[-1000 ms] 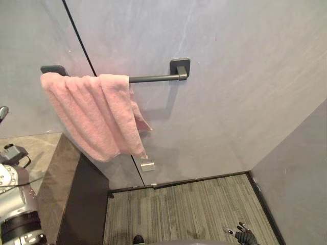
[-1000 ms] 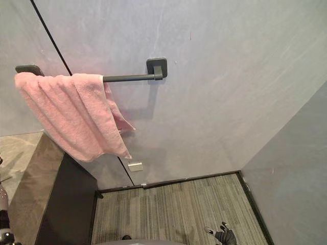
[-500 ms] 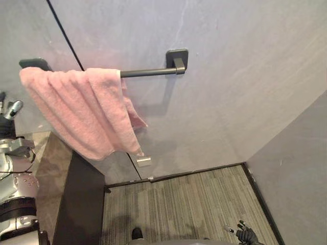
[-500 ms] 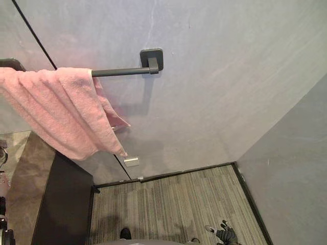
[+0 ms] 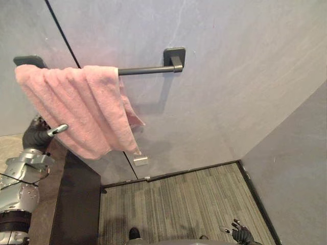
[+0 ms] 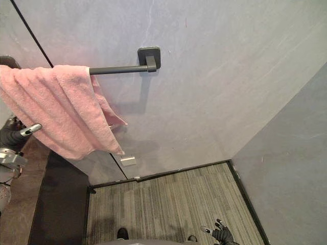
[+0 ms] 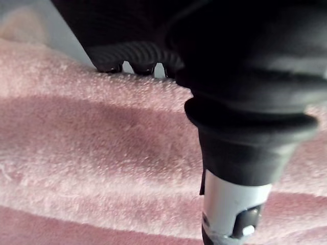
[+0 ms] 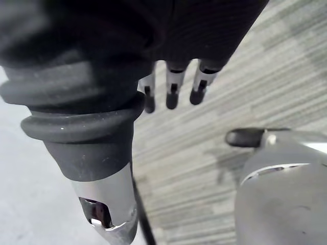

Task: Organize washtable

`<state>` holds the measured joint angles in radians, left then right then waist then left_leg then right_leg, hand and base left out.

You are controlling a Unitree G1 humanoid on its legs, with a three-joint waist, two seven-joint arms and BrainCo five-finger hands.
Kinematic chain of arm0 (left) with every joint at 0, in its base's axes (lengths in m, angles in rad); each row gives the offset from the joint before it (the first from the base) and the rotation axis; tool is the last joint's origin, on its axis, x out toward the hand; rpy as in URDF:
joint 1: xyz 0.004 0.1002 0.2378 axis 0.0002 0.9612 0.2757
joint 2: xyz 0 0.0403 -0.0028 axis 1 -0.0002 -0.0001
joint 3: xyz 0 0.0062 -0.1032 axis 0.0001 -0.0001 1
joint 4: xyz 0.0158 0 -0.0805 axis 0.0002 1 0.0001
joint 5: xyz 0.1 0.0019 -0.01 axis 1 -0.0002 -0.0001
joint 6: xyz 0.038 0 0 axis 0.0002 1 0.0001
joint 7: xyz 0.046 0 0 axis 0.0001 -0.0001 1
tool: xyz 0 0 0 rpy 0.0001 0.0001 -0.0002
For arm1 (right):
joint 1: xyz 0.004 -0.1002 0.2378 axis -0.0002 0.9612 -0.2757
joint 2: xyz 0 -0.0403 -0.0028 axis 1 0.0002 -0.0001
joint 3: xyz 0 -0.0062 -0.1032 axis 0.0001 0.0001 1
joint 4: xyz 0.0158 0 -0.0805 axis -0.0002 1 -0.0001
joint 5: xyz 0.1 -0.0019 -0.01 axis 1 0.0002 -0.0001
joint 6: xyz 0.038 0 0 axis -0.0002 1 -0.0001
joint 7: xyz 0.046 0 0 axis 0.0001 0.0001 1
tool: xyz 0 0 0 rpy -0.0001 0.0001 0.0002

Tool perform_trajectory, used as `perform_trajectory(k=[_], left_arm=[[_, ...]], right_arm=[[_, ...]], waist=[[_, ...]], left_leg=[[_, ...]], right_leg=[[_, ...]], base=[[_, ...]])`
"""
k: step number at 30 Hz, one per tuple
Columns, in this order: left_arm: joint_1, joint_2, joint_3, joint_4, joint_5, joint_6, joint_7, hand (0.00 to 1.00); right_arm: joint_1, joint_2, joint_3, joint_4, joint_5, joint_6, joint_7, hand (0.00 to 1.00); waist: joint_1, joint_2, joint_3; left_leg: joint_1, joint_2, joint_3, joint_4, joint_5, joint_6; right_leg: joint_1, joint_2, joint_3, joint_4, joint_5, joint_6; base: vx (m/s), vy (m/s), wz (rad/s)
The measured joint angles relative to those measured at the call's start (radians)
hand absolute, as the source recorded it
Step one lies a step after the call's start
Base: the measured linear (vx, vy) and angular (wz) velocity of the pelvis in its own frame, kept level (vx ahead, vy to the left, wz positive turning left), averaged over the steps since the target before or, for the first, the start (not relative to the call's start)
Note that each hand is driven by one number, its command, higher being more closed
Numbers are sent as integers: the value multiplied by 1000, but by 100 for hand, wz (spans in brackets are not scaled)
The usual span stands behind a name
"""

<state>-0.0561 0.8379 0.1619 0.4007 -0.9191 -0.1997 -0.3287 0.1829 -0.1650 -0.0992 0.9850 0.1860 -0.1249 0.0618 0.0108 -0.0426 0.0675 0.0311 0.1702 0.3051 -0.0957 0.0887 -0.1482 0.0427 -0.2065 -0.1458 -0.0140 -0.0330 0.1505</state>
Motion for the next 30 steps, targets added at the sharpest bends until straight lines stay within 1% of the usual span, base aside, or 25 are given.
perform_trajectory(k=[5,8,9,12,13,14,15,17,18,19,20,21,22,24,25,27,28,29,30], left_arm=[[0,0,-3,0,27,0,3,0],[0,0,-4,1,54,0,13,0],[0,0,-4,1,68,0,22,100],[-2,0,-4,2,95,-1,52,100],[-12,0,-3,7,134,-2,83,100],[-13,0,-3,7,139,-2,87,100],[-28,0,-3,19,173,-2,115,100],[-44,0,0,23,197,-2,155,100],[-55,0,5,22,221,-2,175,100],[-59,0,9,21,231,-4,186,100],[-72,0,9,19,244,-4,199,100],[-76,0,12,19,248,-5,202,100],[-80,0,22,18,263,-5,206,100],[-83,1,36,15,274,-6,213,100],[-83,2,36,12,276,-6,213,100],[-106,21,28,10,283,-6,213,100],[-116,26,19,10,283,-5,212,100],[-130,39,-6,8,283,-6,204,100],[-135,45,-16,3,282,-5,199,100]], right_arm=[[0,-4,5,0,0,0,3,0],[-1,-20,37,0,0,0,3,0],[-1,-21,37,0,0,0,3,0],[-1,-22,37,0,1,0,2,0],[-1,-22,37,-5,1,2,2,0],[-1,-22,37,-7,1,3,1,0],[3,-22,37,-51,4,9,0,0],[12,-22,38,-145,16,18,-4,0],[12,-29,45,-264,24,18,-11,0],[10,-45,63,-335,31,16,-12,0],[5,-80,94,-443,38,13,-10,0],[-2,-104,114,-498,39,13,-7,0],[-15,-147,143,-587,40,12,7,0],[-82,-269,199,-780,60,-14,40,0],[-103,-294,210,-810,73,-22,50,0],[-226,-400,286,-922,149,-32,76,0],[-249,-419,306,-943,178,-40,83,0],[-309,-455,356,-990,239,-54,101,0],[-356,-476,401,-1031,274,-58,115,0]], waist=[[-6,-1,-1],[-20,-2,-1],[-24,-2,-1],[-25,-2,-1],[-26,-2,-1],[-26,-2,-1],[-25,-2,-2],[-26,-3,-1],[-25,-3,-2],[-25,-4,-2],[-25,-5,-3],[-22,-7,-4],[-19,-11,-7],[-22,-21,-13],[-22,-22,-14],[-22,-29,-19],[-22,-30,-19],[-21,-30,-19],[-19,-31,-20]], left_leg=[[1,0,3,1,-1,-1],[1,0,4,1,-1,-1],[2,0,4,1,-1,-1],[3,1,11,0,-1,-2],[3,1,13,-1,-1,-2],[3,1,13,-2,-1,-2],[3,1,15,-6,-1,-2],[3,1,19,-7,-1,-2],[3,1,26,-7,-1,-2],[1,1,30,-7,-1,-1],[-4,2,34,-7,-1,-1],[-4,4,41,-7,-1,-2],[-4,6,54,-7,-1,-2],[-5,12,58,-5,0,-1],[-5,14,59,-3,1,-2],[-11,28,60,0,6,-8],[-14,31,59,0,7,-9],[-18,38,55,0,12,-10],[-18,42,54,0,14,-12]], right_leg=[[1,1,5,-11,6,-3],[1,1,6,-11,6,-4],[1,1,6,-11,7,-5],[-3,2,12,-11,11,-10],[-7,2,15,-11,13,-13],[-7,2,16,-11,14,-13],[-10,2,20,-11,16,-12],[-15,2,29,-12,19,-8],[-21,2,39,-12,20,-7],[-27,2,42,-12,22,-9],[-35,3,51,-11,27,-6],[-42,5,58,-10,30,-4],[-50,8,72,-9,35,-6],[-53,14,81,-9,42,-9],[-54,16,85,-9,43,-9],[-67,32,93,-7,55,-19],[-68,35,93,-8,58,-21],[-69,41,92,-8,62,-26],[-69,45,92,-8,62,-26]], base=[[20,-3,-4],[0,0,0],[0,0,0],[-48,1,-7],[-58,3,-6],[-74,3,-8],[-66,2,-8],[-63,2,-12],[-53,2,-15],[-50,1,-16],[-37,0,-14],[-29,-1,-24],[-6,-12,-25],[8,-19,-18],[1,-19,-13],[-20,-29,-10],[-41,-32,1],[-42,-27,4],[-43,-25,3]])
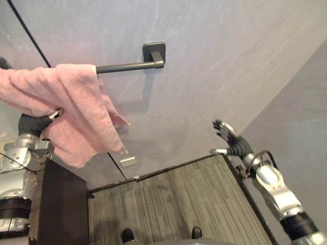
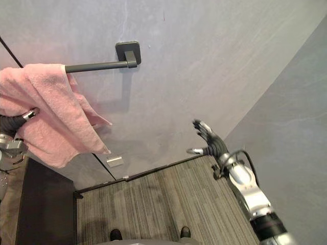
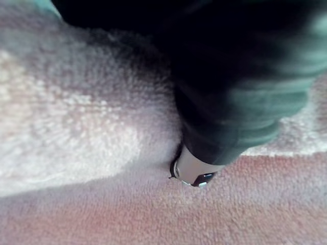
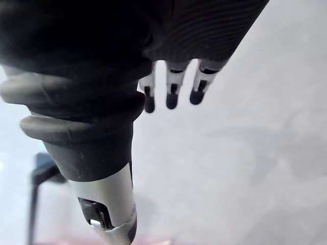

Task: Organize washtable

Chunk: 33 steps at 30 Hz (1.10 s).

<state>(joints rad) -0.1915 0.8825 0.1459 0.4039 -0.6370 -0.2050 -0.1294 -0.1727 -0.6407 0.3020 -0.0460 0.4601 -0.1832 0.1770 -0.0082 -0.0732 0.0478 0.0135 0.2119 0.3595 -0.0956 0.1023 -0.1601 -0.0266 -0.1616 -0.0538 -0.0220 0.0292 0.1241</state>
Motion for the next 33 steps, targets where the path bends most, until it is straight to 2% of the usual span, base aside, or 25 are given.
perform_trajectory(k=[7,16,18,21,24,26,30,33], left_arm=[[-22,30,-67,-12,-10,1,-47,100],[-60,34,-117,-8,-12,1,-44,100],[-109,33,-151,6,-19,2,-40,100],[-143,32,-184,24,-22,1,-31,100],[-184,12,-200,55,-24,1,-17,100],[-226,-3,-224,86,-30,1,-7,100],[-293,-46,-235,133,-31,3,5,100],[-353,-61,-274,148,-31,4,10,100]], right_arm=[[-175,-118,210,-110,134,-6,71,0],[-416,-105,354,-88,175,3,73,0],[-515,-41,386,-7,178,13,44,0],[-633,57,421,142,179,21,3,0],[-719,124,465,264,179,40,-8,0],[-805,215,485,419,175,55,-38,0],[-907,342,477,657,140,81,-83,0],[-965,442,409,827,100,94,-125,0]], waist=[[28,-1,-2],[33,-2,-4],[53,-6,-6],[61,-6,-6],[77,-6,-6],[82,-5,-6],[106,-5,-5],[111,-3,-1]], left_leg=[[-20,6,-14,-2,15,3],[-44,10,-34,-7,29,3],[-60,18,-39,-2,39,2],[-72,20,-50,0,47,2],[-79,20,-54,-1,51,2],[-105,21,-73,-1,62,6],[-125,23,-89,-1,70,8],[-152,24,-112,-1,82,8]], right_leg=[[-12,6,-4,-1,4,6],[-23,9,-17,-2,11,6],[-33,19,-24,-10,22,-1],[-33,21,-31,-19,30,-1],[-35,21,-33,-25,37,-1],[-42,23,-50,-37,49,-4],[-52,26,-62,-39,57,-6],[-60,29,-86,-40,58,-6]], base=[[-56,-17,3],[-35,-7,4],[-16,-23,4],[-20,-15,9],[-40,-4,5],[-69,-15,17],[-54,-11,11],[-32,-9,21]])
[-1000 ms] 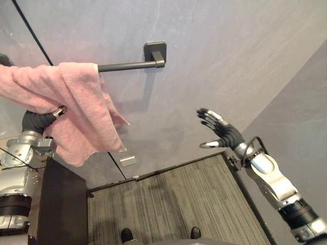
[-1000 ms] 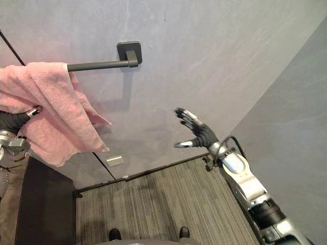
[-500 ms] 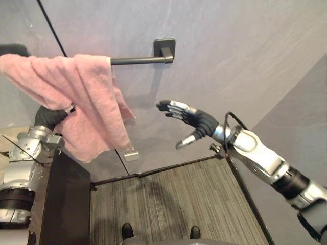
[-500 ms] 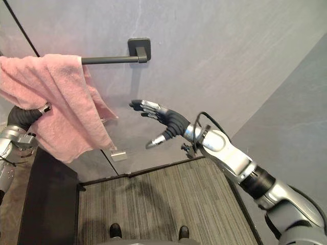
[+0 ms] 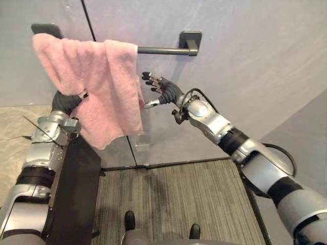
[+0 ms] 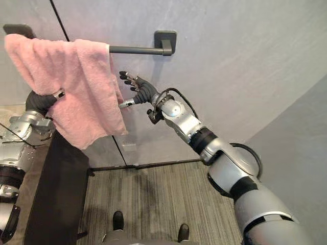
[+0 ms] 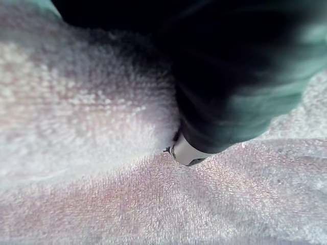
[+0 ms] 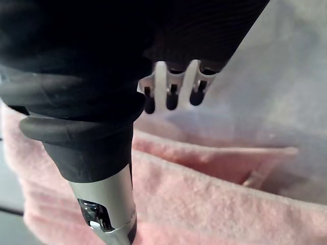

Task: Organize washtable

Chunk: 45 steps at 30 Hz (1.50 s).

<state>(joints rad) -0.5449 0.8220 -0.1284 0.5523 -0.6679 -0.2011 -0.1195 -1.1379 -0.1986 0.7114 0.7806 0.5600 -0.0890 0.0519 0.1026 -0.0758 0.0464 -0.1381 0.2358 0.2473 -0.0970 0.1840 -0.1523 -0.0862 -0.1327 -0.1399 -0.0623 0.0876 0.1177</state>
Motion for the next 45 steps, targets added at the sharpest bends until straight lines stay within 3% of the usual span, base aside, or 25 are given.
perform_trajectory(k=[3,12,13,20,37,45], left_arm=[[-52,-17,-2,19,0,0,14,100],[-234,-31,-48,93,2,-2,26,100],[-245,-35,-56,99,2,-2,31,100],[-309,-63,-57,125,5,-21,39,100],[-320,-64,-51,121,9,-36,58,100],[-317,-63,-17,84,7,-19,58,100]], right_arm=[[-53,38,-44,82,-3,11,-30,0],[-160,118,-125,231,-4,39,-51,0],[-163,124,-125,235,-4,40,-51,100],[-256,168,-162,262,-21,55,-55,100],[-278,190,-243,241,24,55,-67,100],[-279,66,-274,151,82,55,-68,100]], waist=[[21,3,26],[19,10,102],[19,10,102],[20,17,155],[15,18,175],[-10,30,186]], left_leg=[[-12,1,-4,-2,6,1],[-58,6,-36,0,24,1],[-60,6,-38,1,25,1],[-70,8,-51,-5,31,1],[-75,6,-42,1,40,8],[-59,6,16,0,40,9]], right_leg=[[-8,2,0,-9,12,-2],[-25,11,-34,-17,18,-5],[-24,11,-37,-20,19,-6],[-20,14,-50,-31,31,-4],[-33,12,-44,-33,51,-3],[-61,6,11,-29,70,-16]], base=[[-42,-11,2],[-17,-11,9],[25,-26,6],[-32,-14,5],[-12,-6,-1],[-67,-13,-18]])
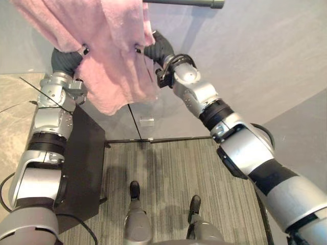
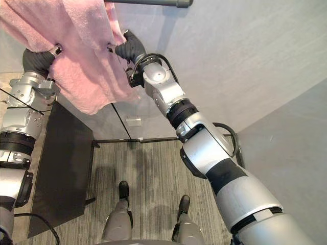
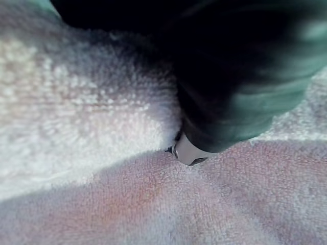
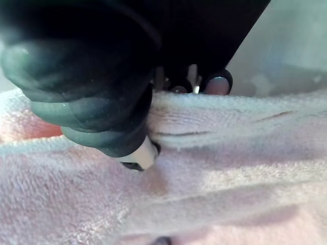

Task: Organize washtable

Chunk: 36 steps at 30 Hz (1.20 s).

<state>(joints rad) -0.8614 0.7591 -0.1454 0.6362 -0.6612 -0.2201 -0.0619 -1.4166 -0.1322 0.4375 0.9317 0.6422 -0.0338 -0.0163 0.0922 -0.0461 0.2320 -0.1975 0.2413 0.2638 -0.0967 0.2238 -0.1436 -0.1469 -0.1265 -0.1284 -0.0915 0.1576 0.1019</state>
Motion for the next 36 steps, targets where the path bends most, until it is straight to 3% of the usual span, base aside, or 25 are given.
perform_trajectory(k=[6,14,21,27,36], left_arm=[[19,0,3,-98,-1,-7,-1,100],[52,22,3,-122,-2,-13,-1,100],[72,22,6,-113,-8,-9,-1,100],[119,22,23,-91,-2,-1,-14,100],[180,22,23,-86,45,8,-45,100]], right_arm=[[1,-65,1,-15,50,0,11,100],[56,-103,56,-69,84,0,52,100],[119,-125,124,-108,95,0,84,100],[174,-125,180,-153,105,0,89,100],[239,-126,202,-166,145,1,110,100]], waist=[[-4,15,9],[-2,13,8],[-11,6,3],[-23,-24,-30],[-22,-22,-72]], left_leg=[[21,2,26,-5,2,3],[33,1,42,-6,2,2],[36,1,39,-7,2,3],[36,1,35,-7,2,3],[35,0,14,-7,-2,-2]], right_leg=[[1,1,27,-1,4,-2],[3,1,43,-5,15,9],[9,1,43,-5,16,11],[13,0,40,-5,15,12],[24,-1,21,-6,13,14]], base=[[-52,-38,-15],[-28,-39,-5],[-26,-31,0],[-28,-27,2],[-42,-31,5]])
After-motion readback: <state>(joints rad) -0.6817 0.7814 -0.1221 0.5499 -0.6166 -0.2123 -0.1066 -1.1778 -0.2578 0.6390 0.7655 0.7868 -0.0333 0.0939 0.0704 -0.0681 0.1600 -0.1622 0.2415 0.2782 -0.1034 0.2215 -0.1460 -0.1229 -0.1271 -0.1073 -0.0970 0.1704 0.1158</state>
